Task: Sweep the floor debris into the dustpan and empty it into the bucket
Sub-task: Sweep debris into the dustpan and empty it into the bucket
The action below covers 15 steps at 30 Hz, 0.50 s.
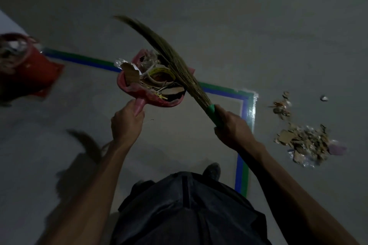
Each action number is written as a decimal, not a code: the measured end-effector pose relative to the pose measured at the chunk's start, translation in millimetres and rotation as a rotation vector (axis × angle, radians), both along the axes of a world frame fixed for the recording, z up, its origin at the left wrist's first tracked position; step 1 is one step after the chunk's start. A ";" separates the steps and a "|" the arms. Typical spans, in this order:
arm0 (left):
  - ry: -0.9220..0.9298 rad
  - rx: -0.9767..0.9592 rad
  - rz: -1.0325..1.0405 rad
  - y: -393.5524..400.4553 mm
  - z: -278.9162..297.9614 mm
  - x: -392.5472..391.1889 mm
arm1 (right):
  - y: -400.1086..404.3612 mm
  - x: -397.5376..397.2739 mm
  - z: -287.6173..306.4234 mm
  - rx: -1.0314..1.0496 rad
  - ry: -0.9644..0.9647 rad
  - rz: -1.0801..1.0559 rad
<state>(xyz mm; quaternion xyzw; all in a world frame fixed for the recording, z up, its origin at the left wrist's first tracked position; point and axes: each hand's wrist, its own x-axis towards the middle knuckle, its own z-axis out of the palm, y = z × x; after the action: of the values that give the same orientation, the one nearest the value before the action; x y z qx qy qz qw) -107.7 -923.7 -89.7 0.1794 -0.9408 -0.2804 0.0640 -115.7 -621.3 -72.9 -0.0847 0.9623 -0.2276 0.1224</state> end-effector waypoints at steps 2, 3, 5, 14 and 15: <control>-0.003 -0.012 0.025 -48.9 -3.6 14.0 | -47.8 3.2 -2.3 0.005 -0.005 0.034; -0.005 -0.023 0.034 -73.3 -4.6 20.3 | -72.0 3.9 -3.5 0.009 -0.011 0.046; -0.012 -0.033 0.061 -120.6 -4.8 33.2 | -120.4 3.9 -6.5 0.020 -0.024 0.080; -0.028 -0.002 0.284 -291.0 -4.9 52.7 | -302.7 -29.9 -13.1 0.037 -0.024 0.250; -0.027 0.007 0.310 -306.5 -7.2 49.9 | -320.5 -39.2 -14.6 0.041 -0.024 0.270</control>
<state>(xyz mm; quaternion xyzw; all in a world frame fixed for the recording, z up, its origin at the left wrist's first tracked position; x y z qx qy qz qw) -57.8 -1230.2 -96.9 0.3264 -0.9017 -0.2679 0.0931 -154.9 -941.7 -87.5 -0.2080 0.9452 -0.1901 0.1650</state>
